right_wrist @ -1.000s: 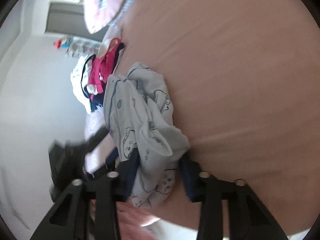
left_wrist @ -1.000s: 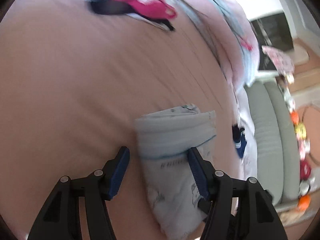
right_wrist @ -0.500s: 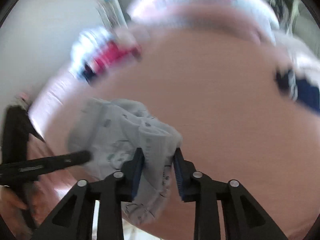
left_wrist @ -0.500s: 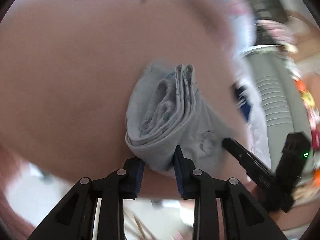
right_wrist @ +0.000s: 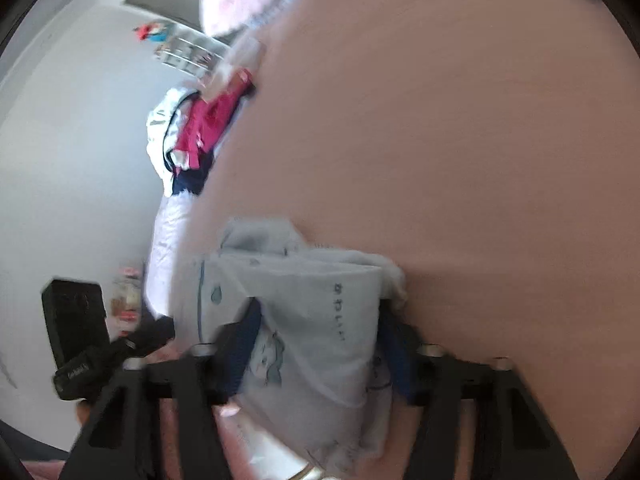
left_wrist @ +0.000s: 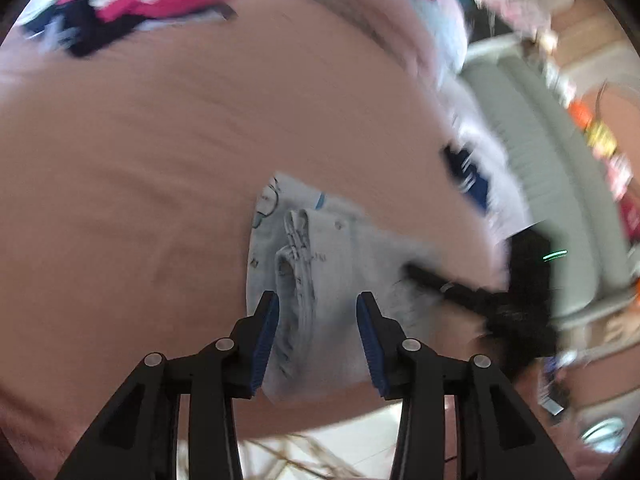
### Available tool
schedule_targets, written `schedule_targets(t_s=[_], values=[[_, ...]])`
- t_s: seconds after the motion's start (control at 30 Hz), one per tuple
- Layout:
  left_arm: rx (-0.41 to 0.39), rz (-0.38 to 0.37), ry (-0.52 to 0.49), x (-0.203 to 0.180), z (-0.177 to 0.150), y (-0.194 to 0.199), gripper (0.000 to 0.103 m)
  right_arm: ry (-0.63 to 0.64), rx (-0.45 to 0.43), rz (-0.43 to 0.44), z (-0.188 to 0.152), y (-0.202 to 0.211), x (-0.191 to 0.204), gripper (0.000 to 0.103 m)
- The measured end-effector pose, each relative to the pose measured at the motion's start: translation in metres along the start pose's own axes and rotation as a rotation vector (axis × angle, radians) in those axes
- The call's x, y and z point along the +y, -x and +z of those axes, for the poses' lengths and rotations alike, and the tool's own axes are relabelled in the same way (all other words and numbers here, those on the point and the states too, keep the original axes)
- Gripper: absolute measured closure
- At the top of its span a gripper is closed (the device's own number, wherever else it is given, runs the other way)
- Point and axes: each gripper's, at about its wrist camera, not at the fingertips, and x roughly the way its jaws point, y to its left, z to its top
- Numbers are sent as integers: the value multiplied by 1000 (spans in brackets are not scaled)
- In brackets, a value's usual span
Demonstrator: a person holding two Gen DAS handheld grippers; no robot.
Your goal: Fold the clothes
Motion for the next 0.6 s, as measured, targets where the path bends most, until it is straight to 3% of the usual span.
schedule_targets(t_s=[0.07,0.13,0.2,0.27,0.33,0.4,0.5,0.57,0.6], values=[[44,36,-8,4,8,-18,63,197,-78,-41,-6,13,35,75],[22,26,-17,6,5,-19,63,423,-117,-34,-29,37,74,77],[2,8,-31,11,-5,-19,61,612,-80,-42,-52,51,96,77],[-6,-1,-34,10,-5,-20,61,671,-33,-112,-67,58,91,77],[-2,15,-59,-6,3,-21,60,610,-24,-218,-61,62,71,77],[-3,36,-87,-13,4,-24,59,419,-32,-311,-39,64,39,77],[-8,49,-96,-21,10,-22,59,16,-73,-227,-6,77,-20,73],[-26,54,-100,-27,12,-18,60,-114,-58,-136,3,75,-41,66],[-60,49,-120,-33,13,-12,60,-113,-46,-105,4,72,-38,65]])
